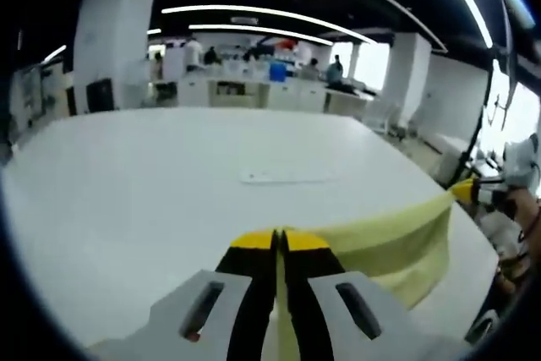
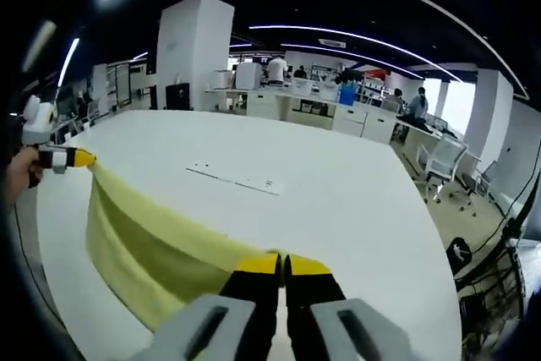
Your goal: Fold the garment on the visible template until the final outline fits inside the template.
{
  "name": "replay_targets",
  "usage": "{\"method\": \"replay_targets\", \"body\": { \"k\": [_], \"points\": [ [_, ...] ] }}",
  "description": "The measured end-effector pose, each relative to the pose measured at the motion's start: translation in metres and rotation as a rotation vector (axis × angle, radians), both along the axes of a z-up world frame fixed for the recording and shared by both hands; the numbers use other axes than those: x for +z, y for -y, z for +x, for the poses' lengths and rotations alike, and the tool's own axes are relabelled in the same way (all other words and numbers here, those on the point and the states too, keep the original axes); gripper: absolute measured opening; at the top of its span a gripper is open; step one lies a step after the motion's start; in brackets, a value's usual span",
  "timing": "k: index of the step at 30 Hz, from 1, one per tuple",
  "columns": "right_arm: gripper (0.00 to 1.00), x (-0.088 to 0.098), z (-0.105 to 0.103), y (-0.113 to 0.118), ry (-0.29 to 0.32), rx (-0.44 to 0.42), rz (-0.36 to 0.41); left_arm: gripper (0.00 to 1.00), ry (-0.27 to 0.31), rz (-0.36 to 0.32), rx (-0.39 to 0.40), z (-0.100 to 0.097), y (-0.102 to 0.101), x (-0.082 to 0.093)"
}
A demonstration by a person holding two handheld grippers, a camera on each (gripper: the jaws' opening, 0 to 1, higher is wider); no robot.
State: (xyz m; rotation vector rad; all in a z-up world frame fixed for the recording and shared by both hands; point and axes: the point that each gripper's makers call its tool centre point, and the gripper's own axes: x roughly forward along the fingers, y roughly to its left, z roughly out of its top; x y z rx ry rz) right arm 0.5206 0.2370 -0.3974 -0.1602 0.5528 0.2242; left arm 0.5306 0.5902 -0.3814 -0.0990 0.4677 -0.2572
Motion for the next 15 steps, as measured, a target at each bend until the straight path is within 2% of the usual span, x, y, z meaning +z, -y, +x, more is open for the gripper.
{"method": "replay_targets", "body": {
  "k": [4,9,11,15],
  "points": [
    [0.00,-0.012,0.012,0.002,-0.012,-0.017,0.007,0.00,0.005,-0.003,0.029,0.013,0.000,-0.014],
    [0.00,-0.033,0.027,0.000,-0.040,-0.035,0.026,0.00,-0.017,0.016,0.076,0.026,-0.002,-0.037],
    [0.00,-0.042,0.031,0.001,-0.052,-0.045,0.024,0.00,-0.024,0.001,0.086,0.029,-0.001,-0.045],
    [0.00,-0.059,0.036,0.001,-0.079,-0.061,0.042,0.00,-0.045,0.036,0.098,0.035,-0.003,-0.064]
  ]
}}
